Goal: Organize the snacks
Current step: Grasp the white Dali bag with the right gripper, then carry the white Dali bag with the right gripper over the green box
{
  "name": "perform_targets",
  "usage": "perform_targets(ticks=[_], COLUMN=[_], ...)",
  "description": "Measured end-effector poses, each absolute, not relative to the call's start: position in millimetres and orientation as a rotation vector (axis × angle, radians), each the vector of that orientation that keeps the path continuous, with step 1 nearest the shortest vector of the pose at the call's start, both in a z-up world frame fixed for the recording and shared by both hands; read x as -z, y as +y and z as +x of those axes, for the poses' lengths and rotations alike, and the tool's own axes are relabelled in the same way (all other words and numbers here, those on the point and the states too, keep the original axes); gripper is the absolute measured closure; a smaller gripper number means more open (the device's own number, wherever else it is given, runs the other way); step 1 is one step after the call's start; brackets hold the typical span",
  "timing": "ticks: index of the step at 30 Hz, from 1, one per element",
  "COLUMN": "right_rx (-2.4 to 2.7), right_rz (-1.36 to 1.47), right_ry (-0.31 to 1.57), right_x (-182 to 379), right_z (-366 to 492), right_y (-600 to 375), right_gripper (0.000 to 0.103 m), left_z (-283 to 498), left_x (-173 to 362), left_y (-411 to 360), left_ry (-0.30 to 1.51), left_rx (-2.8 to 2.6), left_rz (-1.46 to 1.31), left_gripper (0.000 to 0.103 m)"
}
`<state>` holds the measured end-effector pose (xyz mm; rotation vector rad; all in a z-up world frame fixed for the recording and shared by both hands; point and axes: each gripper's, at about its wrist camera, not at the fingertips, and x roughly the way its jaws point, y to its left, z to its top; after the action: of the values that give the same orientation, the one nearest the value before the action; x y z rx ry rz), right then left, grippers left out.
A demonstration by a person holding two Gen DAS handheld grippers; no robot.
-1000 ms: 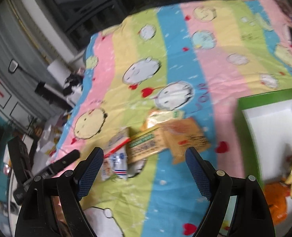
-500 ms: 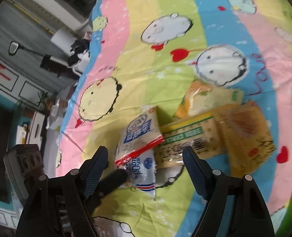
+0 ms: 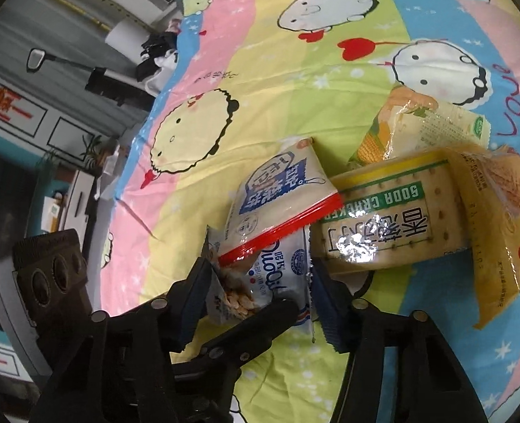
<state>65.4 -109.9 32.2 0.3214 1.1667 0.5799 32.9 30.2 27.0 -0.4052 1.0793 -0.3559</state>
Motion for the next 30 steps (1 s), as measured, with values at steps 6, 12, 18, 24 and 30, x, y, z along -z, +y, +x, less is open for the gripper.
perform_targets(ticks=[6,12,18,24,30], right_rx=[-0.563,-0.559,-0.544,-0.556,-0.577], right_rz=[0.268,0.270,0.254,0.252,0.266], right_ry=[1.111,1.058,1.006,0.967,0.913], right_x=[-43.3,-57.8,-77.9,-94.6,-114.5], right_z=[49.0,30.0,15.2,3.2,-5.6], right_y=[-111.2,-116.3,-122.9,-130.7,-144.2], right_gripper=[0.048,0.048,0.048,0.048,0.048], left_z=[24.8,11.8,2.1,-8.2,-15.9], left_x=[-34.4,-48.0,-68.2,-88.3,-110.7], left_y=[24.5,20.6,7.0,-5.0,-14.3], left_ry=[1.055,1.014,0.970,0.942,0.896], left_rx=[0.370,0.385,0.387,0.358,0.348], left_rz=[-0.385,-0.374,-0.328,-0.281,-0.250], left_gripper=[0.055,0.055,0.056,0.056,0.056])
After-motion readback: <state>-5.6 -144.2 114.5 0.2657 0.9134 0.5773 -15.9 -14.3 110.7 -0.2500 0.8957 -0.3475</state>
